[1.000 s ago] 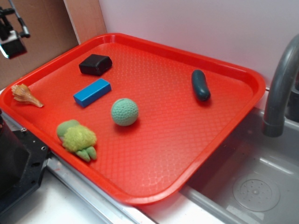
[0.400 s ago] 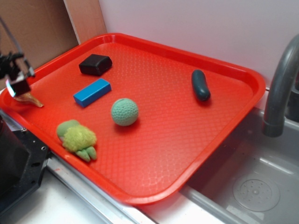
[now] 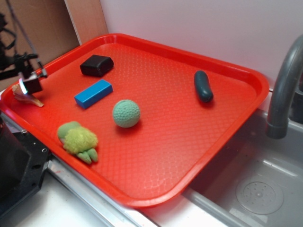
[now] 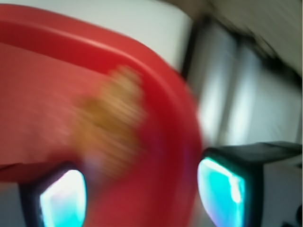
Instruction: Grab the shell.
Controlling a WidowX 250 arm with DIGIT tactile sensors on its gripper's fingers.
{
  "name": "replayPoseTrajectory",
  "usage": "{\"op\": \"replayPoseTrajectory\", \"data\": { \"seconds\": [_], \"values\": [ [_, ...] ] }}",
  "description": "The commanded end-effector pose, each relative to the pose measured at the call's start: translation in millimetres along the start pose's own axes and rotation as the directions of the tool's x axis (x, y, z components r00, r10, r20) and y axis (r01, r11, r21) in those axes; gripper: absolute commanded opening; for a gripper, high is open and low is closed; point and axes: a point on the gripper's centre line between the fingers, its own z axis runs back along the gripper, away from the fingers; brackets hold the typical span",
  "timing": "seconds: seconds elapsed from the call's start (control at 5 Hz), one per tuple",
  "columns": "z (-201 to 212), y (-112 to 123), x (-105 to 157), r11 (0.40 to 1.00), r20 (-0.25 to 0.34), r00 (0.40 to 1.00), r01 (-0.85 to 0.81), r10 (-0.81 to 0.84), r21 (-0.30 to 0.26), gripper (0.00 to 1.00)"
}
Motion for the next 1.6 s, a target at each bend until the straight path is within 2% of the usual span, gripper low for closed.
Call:
{"op": "replayPoseTrajectory", "data": {
  "seconds": [0.0,0.4,0.8,1.0,1.4],
  "values": [
    [27.2,-17.9,11.6,0.999,0.089,0.995,0.043,-0.044,0.009,1.0],
    [27.2,-17.9,11.6,0.999,0.089,0.995,0.043,-0.044,0.009,1.0],
    [6.5,-2.0,12.7,0.998,0.069,0.996,0.054,-0.055,0.014,1.0],
    [0.3,26.5,-7.5,0.998,0.061,0.997,0.056,-0.057,0.019,1.0],
    [-15.3,2.7,-9.6,0.988,0.049,0.988,0.147,-0.15,0.052,1.0]
  ]
}}
